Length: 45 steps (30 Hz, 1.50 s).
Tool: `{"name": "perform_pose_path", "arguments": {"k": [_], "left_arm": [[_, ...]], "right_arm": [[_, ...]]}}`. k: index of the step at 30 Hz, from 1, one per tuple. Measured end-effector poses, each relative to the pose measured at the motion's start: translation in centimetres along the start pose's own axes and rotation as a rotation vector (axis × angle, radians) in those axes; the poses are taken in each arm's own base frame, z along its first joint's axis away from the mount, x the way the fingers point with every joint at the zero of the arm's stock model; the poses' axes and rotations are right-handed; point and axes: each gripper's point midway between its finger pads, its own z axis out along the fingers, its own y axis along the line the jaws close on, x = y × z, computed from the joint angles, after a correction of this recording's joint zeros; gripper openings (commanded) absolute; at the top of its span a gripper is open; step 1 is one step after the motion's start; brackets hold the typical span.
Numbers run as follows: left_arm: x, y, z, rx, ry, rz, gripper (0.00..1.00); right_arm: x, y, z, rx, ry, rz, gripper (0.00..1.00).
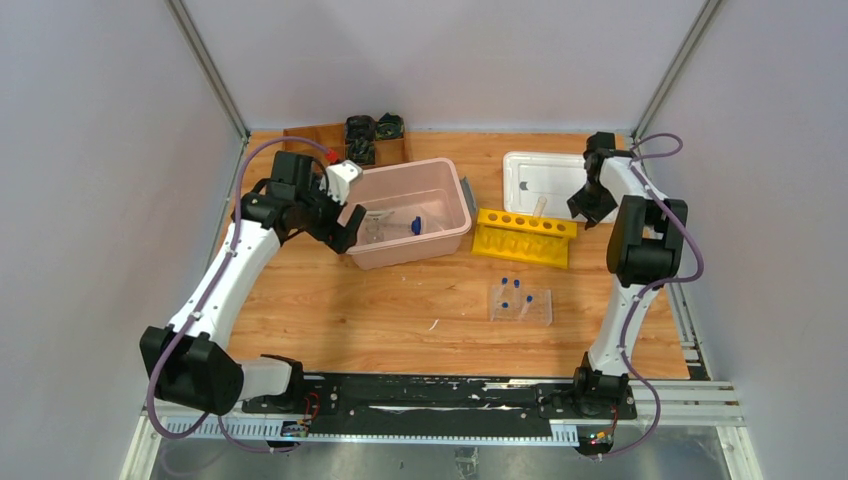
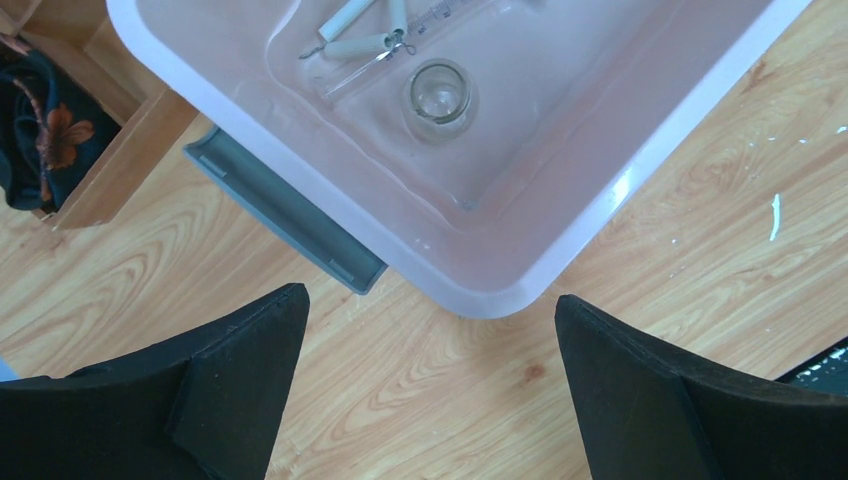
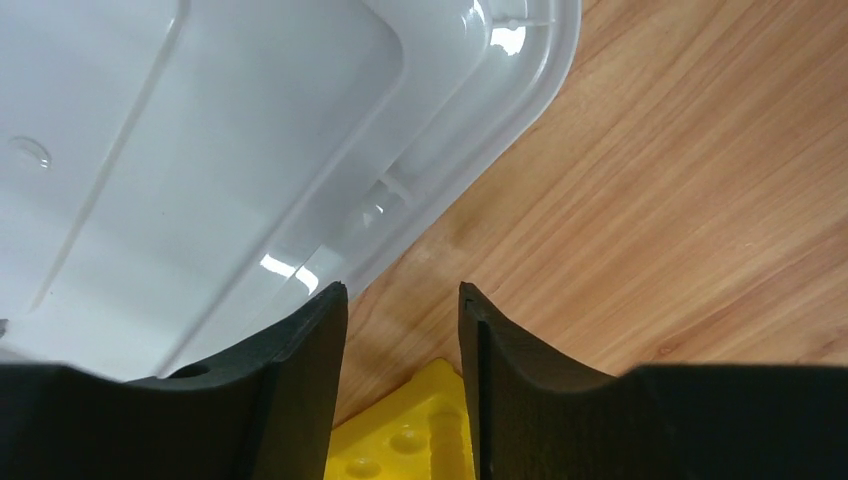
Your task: Organize the chemistry lab equipment
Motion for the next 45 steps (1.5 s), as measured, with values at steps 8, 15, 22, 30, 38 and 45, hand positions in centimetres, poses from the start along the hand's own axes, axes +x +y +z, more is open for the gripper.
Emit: {"name": "perform_pose_path", "arguments": {"k": [8,15,22,30,38,45], "left_arm": [[-1.2,-0.2,-0.3,0.025,-0.016,-0.005,1.00],[-1.1,-1.1,-0.3,0.071,-0.005,-0.036,1.00],[-0.2,-1.2,0.9,0.097,0.042,-0.051,0.96],[2.5,-1.2,2.6,0.106,0.127,-0.042,0.89],[3.5,-1.0,3.9,0.105,0.152,-0.027,0.82],[3.3,-0.7,3.4,0.103,0.143,-0.031,0.91]], "right_arm": [[-0.1,0.3,0.9,-0.008,-0.020,0.034,0.32],[0.6,-0.1,1.6,-0.023,-0.043,0.079,0.13],[0.0,-0.3,0.1,-0.051,-0.096,0.141,0.00],[-1.8,0.0,-2.6,-0.095,-0.165,0.161,0.00],[-3.4,0.7,-3.7,-0.117,-0.208,0.161,0.00],[-7.9,1.7,-8.7,-0.179,-0.361,0.153,0.00]]}}
